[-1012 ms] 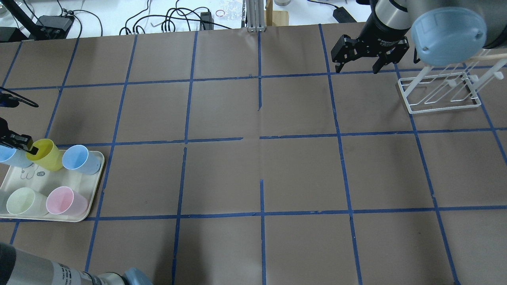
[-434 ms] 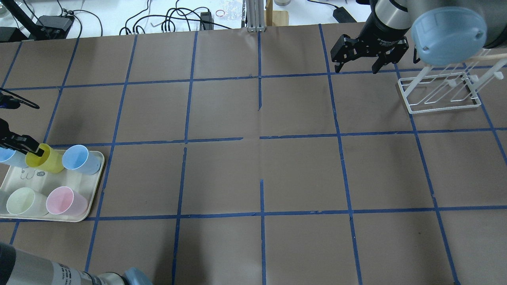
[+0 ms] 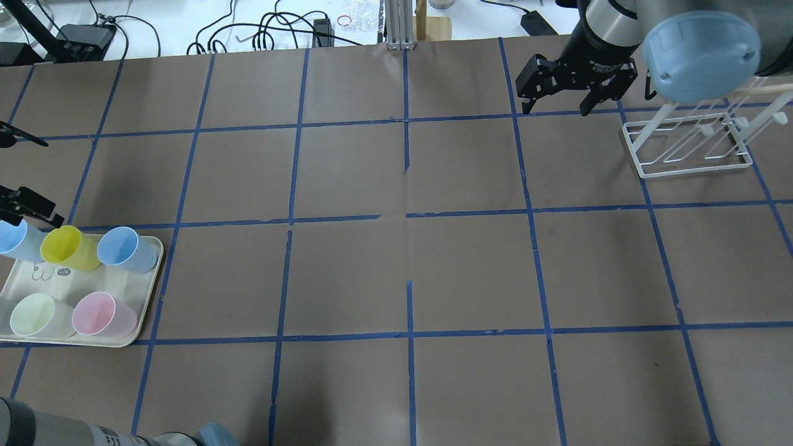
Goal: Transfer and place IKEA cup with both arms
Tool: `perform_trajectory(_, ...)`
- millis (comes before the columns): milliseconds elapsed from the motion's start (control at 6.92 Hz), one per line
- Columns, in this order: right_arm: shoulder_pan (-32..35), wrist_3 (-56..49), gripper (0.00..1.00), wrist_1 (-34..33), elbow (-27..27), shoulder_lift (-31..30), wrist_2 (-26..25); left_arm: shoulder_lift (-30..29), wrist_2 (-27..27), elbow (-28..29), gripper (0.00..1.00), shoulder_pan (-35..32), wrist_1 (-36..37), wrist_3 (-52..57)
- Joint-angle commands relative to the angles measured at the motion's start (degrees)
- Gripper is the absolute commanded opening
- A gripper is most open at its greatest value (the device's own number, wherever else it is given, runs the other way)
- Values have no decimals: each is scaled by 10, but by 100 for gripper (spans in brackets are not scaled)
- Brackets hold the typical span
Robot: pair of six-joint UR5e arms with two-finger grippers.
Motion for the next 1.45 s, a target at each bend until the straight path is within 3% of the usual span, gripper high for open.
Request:
perform_trajectory(0, 0, -2, 100, 16, 0, 0, -27, 60, 6, 24, 100, -103, -75, -153)
perform_trajectory(434, 2, 1, 100, 21, -9, -4, -73, 116, 3, 56, 100, -311, -149, -477)
perform_trajectory(578, 5, 16, 100, 95, -49, -7, -73, 125, 3, 84, 100, -359, -183, -517)
perform_trajectory(723, 10, 25, 100, 173, -67, -37, -75, 129, 2, 108, 100, -379, -197, -517)
perform_trajectory(867, 13, 27, 100, 188, -65, -76, -75, 128, 3, 131, 100, -380, -232, -515)
perform_trajectory(1301, 13, 16, 100, 185, -63, -90, -70, 126, 5, 137, 100, -381, -234, -491)
